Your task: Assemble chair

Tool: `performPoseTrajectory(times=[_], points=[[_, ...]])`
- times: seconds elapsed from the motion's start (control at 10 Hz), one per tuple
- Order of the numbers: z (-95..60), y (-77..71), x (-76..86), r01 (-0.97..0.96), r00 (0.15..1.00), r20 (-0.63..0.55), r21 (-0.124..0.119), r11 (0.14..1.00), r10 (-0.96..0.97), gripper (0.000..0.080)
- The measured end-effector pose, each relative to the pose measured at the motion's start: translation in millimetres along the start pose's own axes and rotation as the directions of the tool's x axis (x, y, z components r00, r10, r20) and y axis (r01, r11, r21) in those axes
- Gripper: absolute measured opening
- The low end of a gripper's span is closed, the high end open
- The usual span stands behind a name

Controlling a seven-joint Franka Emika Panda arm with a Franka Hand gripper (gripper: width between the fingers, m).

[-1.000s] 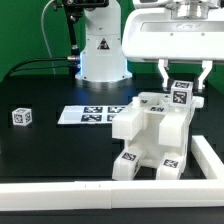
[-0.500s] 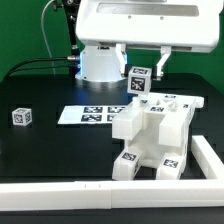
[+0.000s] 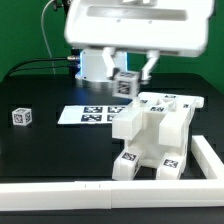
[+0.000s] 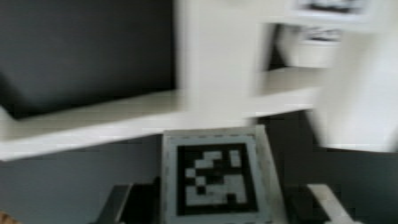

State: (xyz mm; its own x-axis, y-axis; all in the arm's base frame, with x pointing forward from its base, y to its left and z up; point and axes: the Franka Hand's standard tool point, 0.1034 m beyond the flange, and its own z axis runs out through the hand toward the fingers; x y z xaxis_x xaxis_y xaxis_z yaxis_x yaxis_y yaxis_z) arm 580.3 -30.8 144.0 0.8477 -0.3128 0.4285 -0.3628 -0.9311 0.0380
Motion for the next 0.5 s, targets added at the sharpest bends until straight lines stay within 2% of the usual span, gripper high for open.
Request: performPoseTrajectory(times=[0.1, 0.2, 0.3, 0.5], points=[[6.5, 29.1, 0.3, -0.04, 0.999, 0.002, -0.023, 0.999, 0.04, 0.0284], [11.7, 43.3, 2.1, -0.038, 0.999, -0.008, -0.032, 0.999, 0.038, 0.0284], [11.4, 34.7, 0.6, -0.016, 1.0, -0.008, -0.018, 1.0, 0.016, 0.0284], [12.0, 34.5, 0.0, -0.014, 1.0, -0.007, -0.019, 1.0, 0.014, 0.0284]])
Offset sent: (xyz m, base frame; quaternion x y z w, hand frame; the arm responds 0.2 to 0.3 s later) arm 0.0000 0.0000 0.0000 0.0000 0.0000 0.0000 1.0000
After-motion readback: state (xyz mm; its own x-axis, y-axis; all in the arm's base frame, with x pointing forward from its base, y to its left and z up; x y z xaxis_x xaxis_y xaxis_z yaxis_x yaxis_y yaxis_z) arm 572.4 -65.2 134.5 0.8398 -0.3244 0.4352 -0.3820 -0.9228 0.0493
